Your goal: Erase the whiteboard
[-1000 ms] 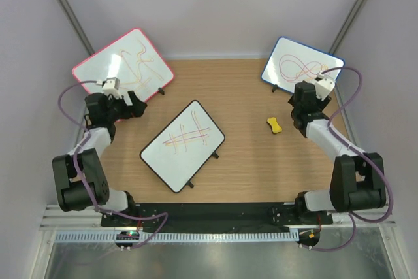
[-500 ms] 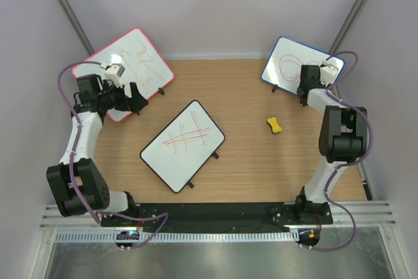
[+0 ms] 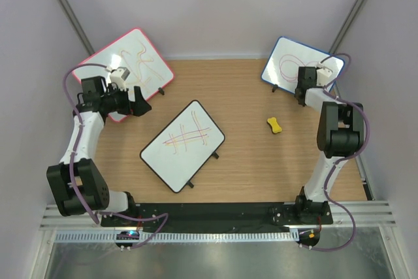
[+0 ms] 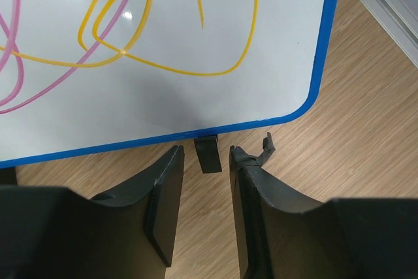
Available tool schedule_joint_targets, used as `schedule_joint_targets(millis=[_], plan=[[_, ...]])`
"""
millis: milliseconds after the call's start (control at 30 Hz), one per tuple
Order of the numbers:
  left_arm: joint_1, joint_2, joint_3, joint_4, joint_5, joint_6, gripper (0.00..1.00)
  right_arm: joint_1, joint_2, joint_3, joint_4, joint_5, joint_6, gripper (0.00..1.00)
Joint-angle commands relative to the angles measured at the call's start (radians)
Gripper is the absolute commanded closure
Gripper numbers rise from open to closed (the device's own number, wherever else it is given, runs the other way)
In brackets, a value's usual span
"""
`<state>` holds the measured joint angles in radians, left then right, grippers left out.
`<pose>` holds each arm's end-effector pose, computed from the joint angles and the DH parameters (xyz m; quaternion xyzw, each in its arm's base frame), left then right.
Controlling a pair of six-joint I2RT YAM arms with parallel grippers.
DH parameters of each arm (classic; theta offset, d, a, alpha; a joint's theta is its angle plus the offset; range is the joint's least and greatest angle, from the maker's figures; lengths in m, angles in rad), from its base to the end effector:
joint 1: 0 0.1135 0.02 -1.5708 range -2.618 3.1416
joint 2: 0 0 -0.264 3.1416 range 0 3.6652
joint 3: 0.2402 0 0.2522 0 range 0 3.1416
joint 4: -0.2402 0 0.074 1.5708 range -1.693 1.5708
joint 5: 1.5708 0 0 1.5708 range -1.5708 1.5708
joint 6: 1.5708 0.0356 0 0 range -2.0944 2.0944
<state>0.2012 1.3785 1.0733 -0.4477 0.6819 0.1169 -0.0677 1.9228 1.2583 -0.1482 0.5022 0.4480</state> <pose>0.2939 0.0370 0.2868 0.0964 0.8696 -0.2436 0.4186 0.4111 -0.0451 0.1811 0.3184 0.8467 -0.1589 0.3956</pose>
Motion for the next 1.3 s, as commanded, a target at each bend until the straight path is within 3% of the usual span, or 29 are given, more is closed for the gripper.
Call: schedule_joint_targets(millis=[0,233,633,933,1267], plan=[[-0.009,-0.024,0.024,-0.017,0.015,0.017,0.00,-0.003,0.025,0.022,0.009,-0.014,-0.015,0.59],[-0.013,-0.027,0.033,-0.022,0.011,0.023,0.00,-0.006,0.070,0.065,-0.007,-0.027,-0.035,0.64],[-0.016,-0.021,0.051,-0.028,0.022,0.038,0.00,-0.009,0.105,0.112,-0.047,-0.088,-0.166,0.99],[-0.031,-0.016,0.059,-0.026,0.030,0.046,0.00,0.005,0.091,0.116,-0.128,-0.299,-0.281,0.99],[-0.074,-0.030,0.056,-0.026,0.036,0.053,0.00,0.149,0.065,0.075,-0.180,-0.356,-0.393,0.99]])
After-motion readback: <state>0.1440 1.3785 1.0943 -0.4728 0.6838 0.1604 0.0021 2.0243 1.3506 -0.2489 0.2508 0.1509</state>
